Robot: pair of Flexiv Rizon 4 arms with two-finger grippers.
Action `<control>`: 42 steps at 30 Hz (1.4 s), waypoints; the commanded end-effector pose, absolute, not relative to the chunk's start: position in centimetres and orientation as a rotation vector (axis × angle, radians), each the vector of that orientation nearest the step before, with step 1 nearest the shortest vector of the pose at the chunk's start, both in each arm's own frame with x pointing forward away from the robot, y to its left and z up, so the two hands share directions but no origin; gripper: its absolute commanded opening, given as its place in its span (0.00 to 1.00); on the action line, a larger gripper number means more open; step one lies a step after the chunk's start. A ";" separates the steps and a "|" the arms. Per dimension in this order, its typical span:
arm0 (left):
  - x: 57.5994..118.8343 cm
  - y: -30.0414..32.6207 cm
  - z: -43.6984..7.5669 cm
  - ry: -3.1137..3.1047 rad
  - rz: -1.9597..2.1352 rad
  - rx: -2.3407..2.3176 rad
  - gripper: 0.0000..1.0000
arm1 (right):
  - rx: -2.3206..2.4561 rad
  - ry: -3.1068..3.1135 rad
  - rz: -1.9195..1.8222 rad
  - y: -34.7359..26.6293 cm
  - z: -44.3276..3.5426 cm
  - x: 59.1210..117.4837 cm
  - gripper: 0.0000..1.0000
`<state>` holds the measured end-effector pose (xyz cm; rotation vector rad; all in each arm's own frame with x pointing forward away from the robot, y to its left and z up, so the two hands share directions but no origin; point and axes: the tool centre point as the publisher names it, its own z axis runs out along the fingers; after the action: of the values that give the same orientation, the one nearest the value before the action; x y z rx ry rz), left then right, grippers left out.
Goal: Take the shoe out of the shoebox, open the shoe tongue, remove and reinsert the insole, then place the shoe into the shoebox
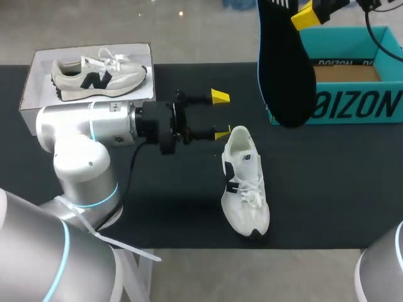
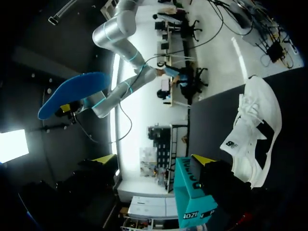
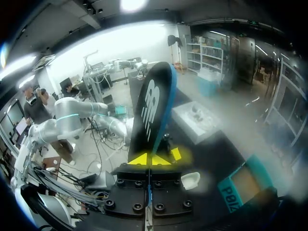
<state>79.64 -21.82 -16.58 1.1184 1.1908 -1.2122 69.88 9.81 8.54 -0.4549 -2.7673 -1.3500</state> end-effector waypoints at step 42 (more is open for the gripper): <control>80.6 -22.2 -15.5 1.200 -1.179 1.124 1.00 | -0.728 -2.394 -1.349 -4.2 0.2 74.3 0.00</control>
<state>80.59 -22.10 -15.34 1.1281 1.2019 -1.1815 74.60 -1.76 4.52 -0.7394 -2.4942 -1.2648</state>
